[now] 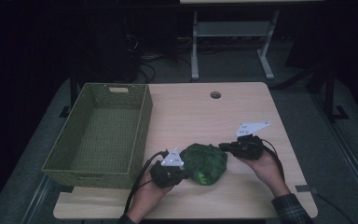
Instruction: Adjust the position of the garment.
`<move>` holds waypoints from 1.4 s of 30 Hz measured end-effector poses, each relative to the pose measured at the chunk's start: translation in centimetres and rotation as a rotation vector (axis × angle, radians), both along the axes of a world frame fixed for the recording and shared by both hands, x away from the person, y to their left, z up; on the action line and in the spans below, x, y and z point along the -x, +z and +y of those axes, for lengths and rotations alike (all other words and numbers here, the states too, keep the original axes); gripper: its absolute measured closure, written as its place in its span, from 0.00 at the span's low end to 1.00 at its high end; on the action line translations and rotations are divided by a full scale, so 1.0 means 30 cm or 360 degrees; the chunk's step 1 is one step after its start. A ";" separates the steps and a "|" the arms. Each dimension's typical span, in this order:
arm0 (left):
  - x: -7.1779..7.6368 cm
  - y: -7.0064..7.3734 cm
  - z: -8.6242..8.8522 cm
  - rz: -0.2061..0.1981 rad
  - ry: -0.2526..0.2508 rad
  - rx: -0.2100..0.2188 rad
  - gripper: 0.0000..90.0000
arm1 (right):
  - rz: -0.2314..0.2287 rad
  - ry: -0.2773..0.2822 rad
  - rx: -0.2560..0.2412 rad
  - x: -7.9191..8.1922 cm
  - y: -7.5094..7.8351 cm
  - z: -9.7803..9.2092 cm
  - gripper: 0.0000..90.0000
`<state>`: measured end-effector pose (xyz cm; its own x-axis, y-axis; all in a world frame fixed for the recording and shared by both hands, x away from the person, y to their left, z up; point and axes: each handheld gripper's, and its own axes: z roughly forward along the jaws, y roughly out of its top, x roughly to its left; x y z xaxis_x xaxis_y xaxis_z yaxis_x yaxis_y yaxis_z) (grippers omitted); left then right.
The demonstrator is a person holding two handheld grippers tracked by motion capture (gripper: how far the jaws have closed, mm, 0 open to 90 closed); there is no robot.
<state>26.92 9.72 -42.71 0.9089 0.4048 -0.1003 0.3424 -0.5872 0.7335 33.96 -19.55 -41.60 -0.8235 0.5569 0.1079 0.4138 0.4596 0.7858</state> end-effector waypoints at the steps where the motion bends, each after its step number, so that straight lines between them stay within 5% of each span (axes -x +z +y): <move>1: 0.007 -0.004 -0.004 0.0011 -0.0008 0.0000 1.00 | 0.0020 -0.0010 -0.0002 -0.023 -0.002 0.001 1.00; 7: 0.018 -0.042 -0.029 0.0070 -0.0048 -0.0036 1.00 | 0.0072 -0.0024 0.0060 -0.130 -0.051 0.046 1.00; 13: -0.019 -0.076 -0.045 0.0099 -0.0022 -0.0074 1.00 | 0.0146 0.0018 0.0125 -0.147 -0.104 0.081 1.00; 33: -0.198 -0.090 -0.009 0.0072 0.0147 -0.0116 1.00 | 0.0211 0.0091 0.0192 0.022 -0.127 -0.014 1.00; 38: -0.217 -0.097 -0.015 0.0062 0.0143 -0.0111 1.00 | 0.0206 0.0118 0.0221 0.073 -0.133 -0.020 1.00; 42: -0.212 -0.075 0.002 0.0047 0.0142 -0.0102 1.00 | 0.0175 0.0046 0.0177 0.083 -0.132 -0.056 0.94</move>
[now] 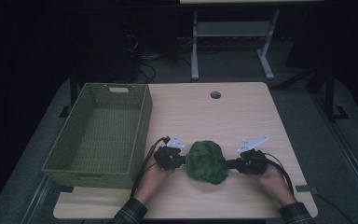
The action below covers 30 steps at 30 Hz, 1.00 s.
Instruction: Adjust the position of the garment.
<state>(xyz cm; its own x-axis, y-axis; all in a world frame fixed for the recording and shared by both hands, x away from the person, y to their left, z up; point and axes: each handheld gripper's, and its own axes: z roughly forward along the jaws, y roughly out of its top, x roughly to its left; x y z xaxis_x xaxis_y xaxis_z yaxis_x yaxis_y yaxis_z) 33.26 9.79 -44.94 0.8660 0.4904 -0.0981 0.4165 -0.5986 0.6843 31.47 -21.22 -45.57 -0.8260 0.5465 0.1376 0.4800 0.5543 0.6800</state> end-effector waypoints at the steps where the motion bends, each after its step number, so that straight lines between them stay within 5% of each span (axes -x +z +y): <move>1: 0.008 0.017 0.006 -0.0007 0.0003 0.0017 1.00 | -0.0004 -0.0027 -0.0010 -0.001 0.001 -0.010 0.91; 9: 0.052 0.131 0.032 -0.0126 0.0008 -0.0006 0.88 | -0.0046 -0.0369 0.0042 -0.008 -0.028 -0.120 0.49; 14: 0.059 0.202 0.048 -0.0137 -0.0019 0.0023 0.74 | -0.0060 -0.0447 0.0104 -0.016 -0.050 -0.151 0.34; 17: 0.057 0.221 0.035 -0.0150 -0.0106 0.0009 0.61 | -0.0107 -0.0466 0.0138 -0.022 -0.061 -0.151 0.22; 22: 0.046 0.223 -0.013 -0.0125 -0.0256 -0.0016 0.41 | -0.0145 -0.0498 0.0083 -0.028 -0.085 -0.152 0.09; 30: 0.008 0.167 -0.098 -0.0070 -0.0390 -0.0117 0.23 | -0.0175 -0.0504 0.0060 -0.027 -0.091 -0.156 0.09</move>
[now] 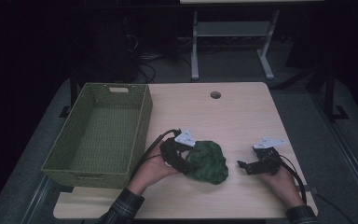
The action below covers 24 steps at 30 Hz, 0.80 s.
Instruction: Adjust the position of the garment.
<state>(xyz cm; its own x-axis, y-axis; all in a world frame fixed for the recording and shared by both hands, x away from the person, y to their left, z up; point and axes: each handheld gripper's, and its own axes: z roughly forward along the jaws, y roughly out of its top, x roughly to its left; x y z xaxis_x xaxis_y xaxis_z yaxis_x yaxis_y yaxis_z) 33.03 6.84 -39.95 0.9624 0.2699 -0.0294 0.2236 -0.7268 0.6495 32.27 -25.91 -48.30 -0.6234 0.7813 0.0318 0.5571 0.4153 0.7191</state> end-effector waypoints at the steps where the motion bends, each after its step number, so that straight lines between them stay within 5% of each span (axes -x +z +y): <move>1: -0.003 -0.008 -0.009 0.0012 -0.0006 -0.0002 0.21 | -0.0001 0.0001 0.0001 0.000 0.000 0.000 0.09; 12: -0.029 -0.098 -0.064 0.0074 -0.0087 -0.0131 0.17 | 0.0007 -0.0005 0.0000 0.001 0.000 0.000 0.10; 24: -0.033 -0.166 -0.091 0.0045 -0.0101 -0.0264 0.18 | 0.0006 -0.0007 0.0002 0.001 0.001 0.000 0.10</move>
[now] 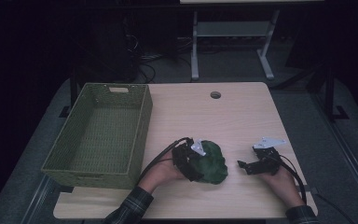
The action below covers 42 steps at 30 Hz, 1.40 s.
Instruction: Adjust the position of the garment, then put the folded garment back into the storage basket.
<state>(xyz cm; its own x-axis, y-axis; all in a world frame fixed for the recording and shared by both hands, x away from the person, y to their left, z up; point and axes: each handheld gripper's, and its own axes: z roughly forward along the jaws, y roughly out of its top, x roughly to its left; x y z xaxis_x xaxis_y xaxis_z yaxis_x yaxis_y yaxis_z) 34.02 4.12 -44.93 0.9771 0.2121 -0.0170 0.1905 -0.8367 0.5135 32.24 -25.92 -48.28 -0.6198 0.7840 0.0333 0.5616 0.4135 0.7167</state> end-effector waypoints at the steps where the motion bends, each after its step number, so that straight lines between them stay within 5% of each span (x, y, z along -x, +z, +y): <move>1: -0.001 -0.003 0.000 -0.0003 0.0001 -0.0003 0.19 | 0.0002 0.0001 0.0001 0.000 0.000 0.000 0.10; 19: -0.012 0.013 -0.009 0.0035 0.0042 -0.0068 0.66 | 0.0002 -0.0012 -0.0009 0.001 0.000 0.002 0.10; 32: -0.017 0.051 0.010 0.0118 0.0119 -0.0001 0.77 | 0.0012 -0.0014 -0.0008 0.001 0.001 0.002 0.10; 42: -0.011 0.178 0.031 0.0106 0.0152 0.0081 0.78 | 0.0013 -0.0016 -0.0010 0.001 0.001 0.002 0.10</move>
